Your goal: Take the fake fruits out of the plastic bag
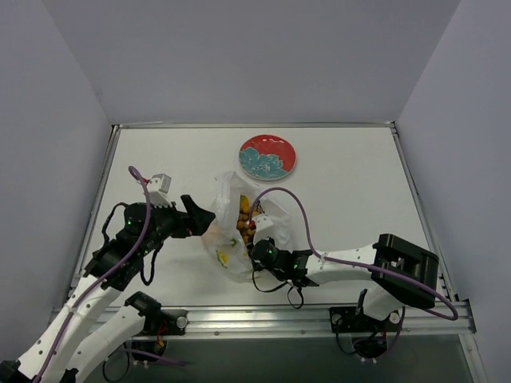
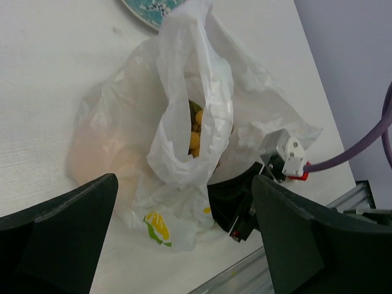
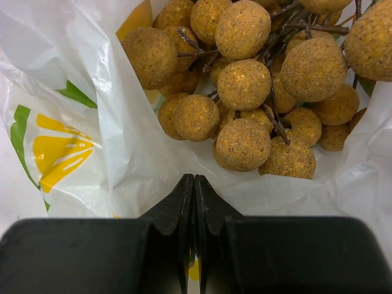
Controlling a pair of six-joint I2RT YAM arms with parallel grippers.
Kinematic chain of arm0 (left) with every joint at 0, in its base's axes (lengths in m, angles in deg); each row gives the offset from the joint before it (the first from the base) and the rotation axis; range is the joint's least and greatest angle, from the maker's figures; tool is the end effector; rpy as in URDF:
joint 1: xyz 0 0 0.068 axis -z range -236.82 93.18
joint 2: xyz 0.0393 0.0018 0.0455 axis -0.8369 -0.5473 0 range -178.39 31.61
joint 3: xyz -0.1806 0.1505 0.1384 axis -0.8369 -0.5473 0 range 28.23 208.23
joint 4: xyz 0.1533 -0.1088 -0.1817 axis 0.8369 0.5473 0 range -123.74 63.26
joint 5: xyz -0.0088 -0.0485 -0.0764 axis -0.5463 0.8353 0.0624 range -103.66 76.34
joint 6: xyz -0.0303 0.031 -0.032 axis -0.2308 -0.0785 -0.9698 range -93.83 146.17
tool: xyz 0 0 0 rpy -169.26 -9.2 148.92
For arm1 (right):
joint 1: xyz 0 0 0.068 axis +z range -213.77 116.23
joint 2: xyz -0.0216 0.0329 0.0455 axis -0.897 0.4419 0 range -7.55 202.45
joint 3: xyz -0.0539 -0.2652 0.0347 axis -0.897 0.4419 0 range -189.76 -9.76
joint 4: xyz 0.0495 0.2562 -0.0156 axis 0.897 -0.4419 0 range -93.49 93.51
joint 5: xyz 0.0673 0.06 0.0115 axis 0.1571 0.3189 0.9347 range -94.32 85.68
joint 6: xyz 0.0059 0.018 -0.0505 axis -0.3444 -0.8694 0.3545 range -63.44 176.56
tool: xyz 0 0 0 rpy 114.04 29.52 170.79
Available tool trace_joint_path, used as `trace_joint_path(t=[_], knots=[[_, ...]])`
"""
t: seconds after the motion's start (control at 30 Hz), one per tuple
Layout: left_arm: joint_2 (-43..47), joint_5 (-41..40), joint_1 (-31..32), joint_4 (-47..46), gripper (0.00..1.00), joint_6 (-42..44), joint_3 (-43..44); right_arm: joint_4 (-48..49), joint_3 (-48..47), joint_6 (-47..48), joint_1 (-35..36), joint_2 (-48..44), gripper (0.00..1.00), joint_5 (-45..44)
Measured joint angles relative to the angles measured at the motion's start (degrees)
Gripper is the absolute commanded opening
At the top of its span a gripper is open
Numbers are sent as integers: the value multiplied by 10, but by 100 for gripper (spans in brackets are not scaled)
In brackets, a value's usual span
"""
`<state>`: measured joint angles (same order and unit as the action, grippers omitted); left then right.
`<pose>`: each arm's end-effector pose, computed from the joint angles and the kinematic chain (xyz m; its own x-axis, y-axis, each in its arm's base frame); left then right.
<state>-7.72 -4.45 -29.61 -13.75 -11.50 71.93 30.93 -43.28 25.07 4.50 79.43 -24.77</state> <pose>0.1403 -0.0786 0.3300 -0.5491 -0.3961 -0.7360 0.3193 0.7143 -0.6227 0.1213 0.2709 0.1689 -0.5326 -0.0143 -0.8463 -0.5582 0.7575 0.3385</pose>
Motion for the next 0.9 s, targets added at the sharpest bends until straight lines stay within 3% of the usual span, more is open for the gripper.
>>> trace_joint_path(t=[0.17, 0.37, 0.47, 0.5, 0.53, 0.63, 0.9], knots=[[-22, 31, 36, -8, 91, -13, -55, 5, 0, 0, 0, 0, 1, 4], [-165, 43, 64, -70, 89, -20, -74, 6, 0, -5, 0, 0, 1, 4], [-200, 27, 70, -90, 65, -17, -73, 6, 1, -8, 0, -1, 1, 4], [-206, 21, 72, -98, 54, -17, -70, 6, 1, -9, 0, -1, 1, 4], [-211, 13, 73, -104, 28, -17, -67, 6, 1, -11, 0, -2, 1, 4], [-218, -6, 74, -126, 3, -13, -61, 6, 1, -14, 0, -3, 1, 4], [-137, -54, 78, -117, 2, -9, -80, 12, 6, -23, 0, -14, 9, -2]])
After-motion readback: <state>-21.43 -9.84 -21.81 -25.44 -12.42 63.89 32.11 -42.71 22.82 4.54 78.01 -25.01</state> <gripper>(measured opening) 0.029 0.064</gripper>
